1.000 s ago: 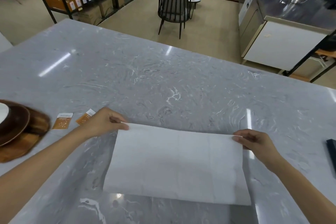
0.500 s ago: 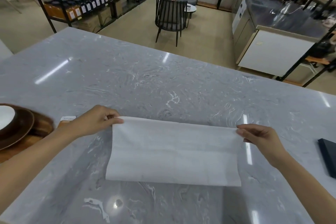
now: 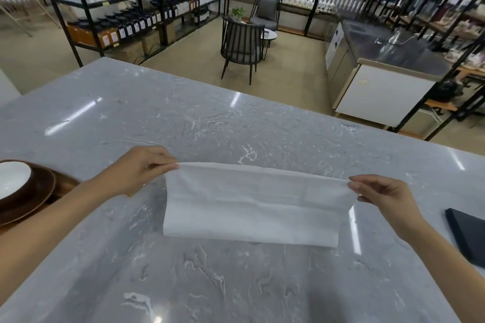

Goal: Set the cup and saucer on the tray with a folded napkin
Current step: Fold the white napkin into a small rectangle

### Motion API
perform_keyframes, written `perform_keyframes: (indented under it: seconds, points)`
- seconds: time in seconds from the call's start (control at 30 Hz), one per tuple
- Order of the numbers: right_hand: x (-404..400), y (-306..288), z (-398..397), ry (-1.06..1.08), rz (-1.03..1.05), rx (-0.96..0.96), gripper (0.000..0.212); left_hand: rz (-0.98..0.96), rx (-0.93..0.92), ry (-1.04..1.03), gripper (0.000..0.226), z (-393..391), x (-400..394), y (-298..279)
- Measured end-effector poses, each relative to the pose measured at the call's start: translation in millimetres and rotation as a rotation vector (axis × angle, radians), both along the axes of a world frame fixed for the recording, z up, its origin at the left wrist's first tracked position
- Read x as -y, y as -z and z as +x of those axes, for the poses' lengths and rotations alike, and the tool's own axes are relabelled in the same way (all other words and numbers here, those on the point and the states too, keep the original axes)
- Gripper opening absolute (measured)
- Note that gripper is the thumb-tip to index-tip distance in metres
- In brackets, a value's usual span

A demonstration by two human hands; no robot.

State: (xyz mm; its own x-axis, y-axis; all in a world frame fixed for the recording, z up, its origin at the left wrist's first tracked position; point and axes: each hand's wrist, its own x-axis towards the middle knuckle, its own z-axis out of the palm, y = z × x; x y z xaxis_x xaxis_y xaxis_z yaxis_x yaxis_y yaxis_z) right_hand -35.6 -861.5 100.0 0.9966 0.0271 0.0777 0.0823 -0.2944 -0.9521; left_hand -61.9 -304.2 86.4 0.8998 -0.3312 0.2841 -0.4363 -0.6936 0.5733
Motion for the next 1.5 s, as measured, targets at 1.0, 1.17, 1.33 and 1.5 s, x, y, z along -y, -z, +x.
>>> perform_keyframes:
  seconds: [1.0, 1.17, 1.33, 1.5]
  points:
    - [-7.7, -63.5, -16.8, 0.056, -0.527, 0.113, 0.006, 0.002, 0.07, -0.16, 0.015, 11.0, 8.1, -73.1]
    - [5.1, -46.2, -60.6, 0.133, -0.503, 0.159, 0.005, -0.019, 0.134, -0.15, 0.017, -26.8, 21.6, -56.5]
    - [7.4, 16.5, -133.2, 0.157, -0.548, 0.129, 0.011, 0.102, 0.193, -0.064, 0.021, -95.0, 34.0, -7.6]
    - [7.9, 73.5, -213.9, 0.12, -0.593, 0.09, 0.014, 0.254, 0.204, 0.02, 0.034, -167.8, 36.4, 45.8]
